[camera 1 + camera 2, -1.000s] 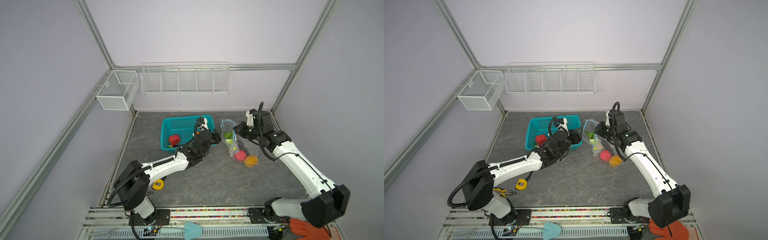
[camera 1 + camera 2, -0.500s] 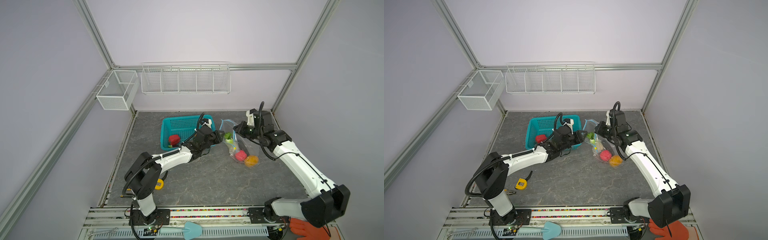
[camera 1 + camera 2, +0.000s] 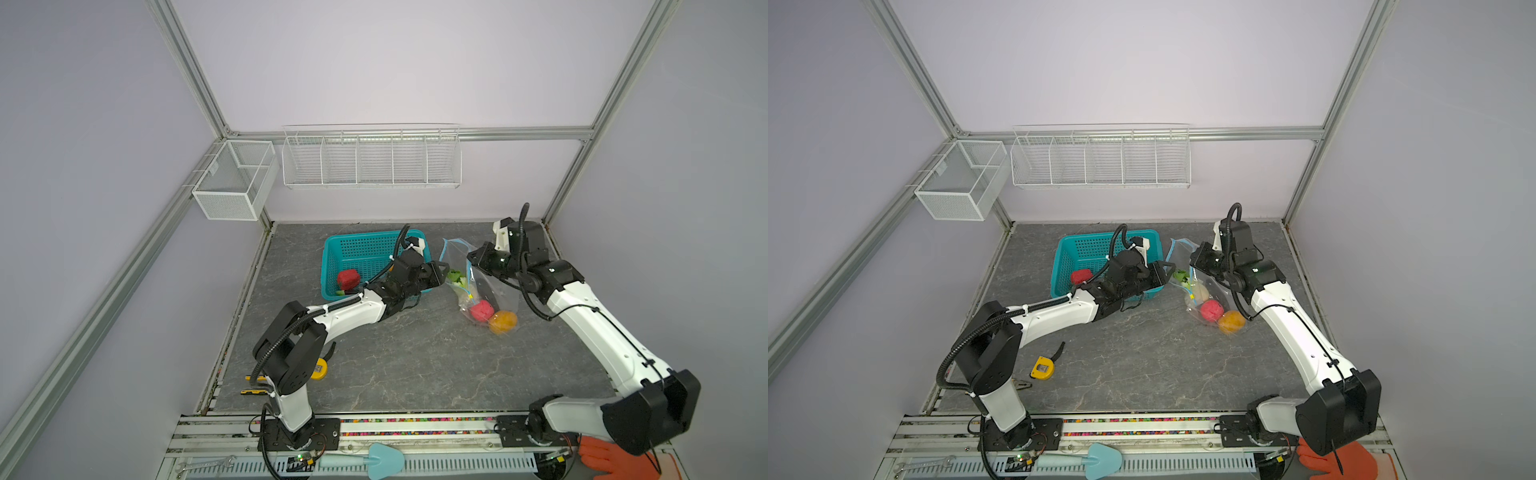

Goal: Place the food in the zip-top bag and seal the zipper

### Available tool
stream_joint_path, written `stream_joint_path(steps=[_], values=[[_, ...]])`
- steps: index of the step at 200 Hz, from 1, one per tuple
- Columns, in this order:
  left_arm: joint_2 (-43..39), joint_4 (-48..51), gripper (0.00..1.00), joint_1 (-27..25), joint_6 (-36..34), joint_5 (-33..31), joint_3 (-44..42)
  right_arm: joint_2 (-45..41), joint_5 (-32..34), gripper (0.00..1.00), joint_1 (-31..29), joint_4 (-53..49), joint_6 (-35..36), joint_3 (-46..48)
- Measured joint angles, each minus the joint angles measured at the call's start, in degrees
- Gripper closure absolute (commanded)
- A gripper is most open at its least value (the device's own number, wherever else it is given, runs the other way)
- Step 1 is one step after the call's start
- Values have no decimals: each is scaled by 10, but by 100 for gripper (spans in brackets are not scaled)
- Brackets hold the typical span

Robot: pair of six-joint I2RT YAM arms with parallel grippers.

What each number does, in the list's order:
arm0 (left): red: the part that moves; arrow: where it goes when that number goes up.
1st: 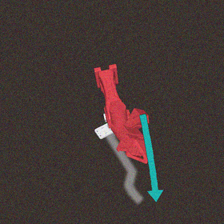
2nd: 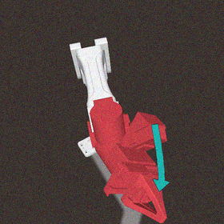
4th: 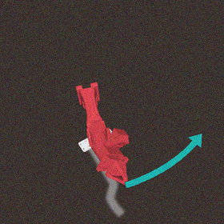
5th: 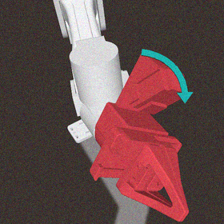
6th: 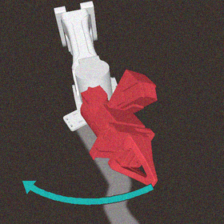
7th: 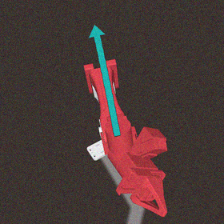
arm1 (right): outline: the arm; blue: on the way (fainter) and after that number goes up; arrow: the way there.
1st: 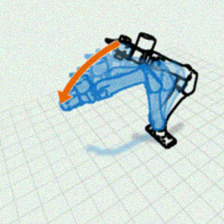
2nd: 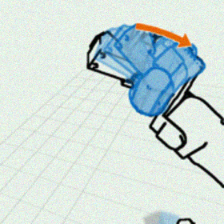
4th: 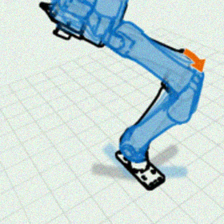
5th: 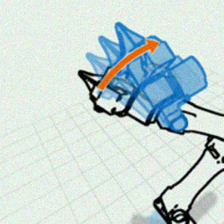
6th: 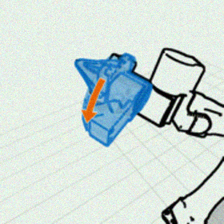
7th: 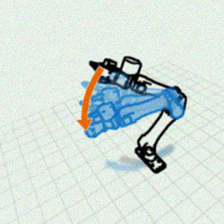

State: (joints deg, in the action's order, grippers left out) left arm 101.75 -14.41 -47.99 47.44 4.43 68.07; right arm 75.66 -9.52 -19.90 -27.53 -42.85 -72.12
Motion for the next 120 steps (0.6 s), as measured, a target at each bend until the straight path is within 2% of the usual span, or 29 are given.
stream_joint_path(steps=[23,49,85,102,120], values=[[0,10,50,4,-6,5,13,0,0,93,0,0,0,0],[10,20,49,18,-21,21,50,0,0,93,0,0,0,0],[30,21,65,36,-32,47,76,0,0,93,0,0,0,0],[39,27,79,37,-35,56,76,0,0,93,0,0,0,0],[43,32,86,37,-35,61,76,0,0,93,0,0,0,0]])
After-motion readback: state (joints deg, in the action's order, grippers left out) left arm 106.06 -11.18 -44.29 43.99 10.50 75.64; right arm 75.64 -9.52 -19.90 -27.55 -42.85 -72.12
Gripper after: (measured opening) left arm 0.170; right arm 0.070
